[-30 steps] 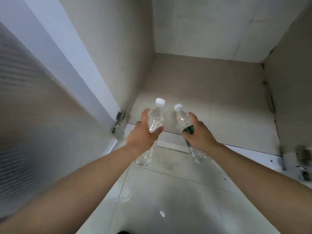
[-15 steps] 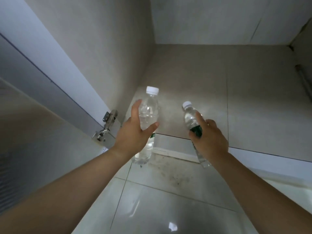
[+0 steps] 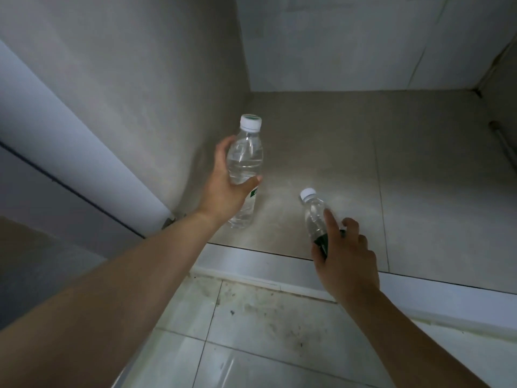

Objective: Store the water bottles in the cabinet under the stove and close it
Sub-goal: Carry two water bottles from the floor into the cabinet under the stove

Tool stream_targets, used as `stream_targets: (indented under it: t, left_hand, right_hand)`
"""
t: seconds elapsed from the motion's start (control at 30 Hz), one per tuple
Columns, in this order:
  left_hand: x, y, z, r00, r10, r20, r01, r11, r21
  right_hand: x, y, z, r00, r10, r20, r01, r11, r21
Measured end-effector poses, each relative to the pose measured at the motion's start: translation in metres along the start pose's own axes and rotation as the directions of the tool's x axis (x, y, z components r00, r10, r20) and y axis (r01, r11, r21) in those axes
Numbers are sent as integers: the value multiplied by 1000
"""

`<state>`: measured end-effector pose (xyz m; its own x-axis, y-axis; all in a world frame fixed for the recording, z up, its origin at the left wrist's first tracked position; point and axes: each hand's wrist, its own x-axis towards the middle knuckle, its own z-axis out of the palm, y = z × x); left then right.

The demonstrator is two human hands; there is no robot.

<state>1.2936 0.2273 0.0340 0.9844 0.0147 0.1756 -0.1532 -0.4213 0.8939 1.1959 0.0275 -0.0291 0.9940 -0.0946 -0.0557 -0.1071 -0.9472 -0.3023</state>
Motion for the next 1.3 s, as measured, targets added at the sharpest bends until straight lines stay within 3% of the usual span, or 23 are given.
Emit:
stream_targets:
  t: [0.13,0.4,0.73,0.87,0.97,1.03,1.3]
  left_hand:
    - [24,-5,7,999,12,-53,-16,998,-67]
    - [24,-35,28,935,36,-353,-62,996,-63]
    - [11,-41,11,970,-23,-243,4,997,-81]
    - [-34,-60,12,960,-149,-238,191,968,164]
    - [-63,-86,24,973,-220,-76,225,805,548]
    - [-70,-101,31,970,-242,5,170,697,697]
    - [-72,-112,34,989,-137,-52,132,673,728]
  right_hand:
    - [6,-4,3,1000,2,-4,-2,1000,-12]
    - [9,-5,6,999,-3,-35,3,1000,1]
    - [8,-4,2,1000,-13,-15,13,1000,26]
    - [7,-3,0,1000,-14,-12,15,998,64]
    - [7,1,-3,1000,-14,-7,15,992,128]
    - [7,1,-4,1000,1,9,-2,988,157]
    - [27,-4,-17,991,74,108,-82,994,73]
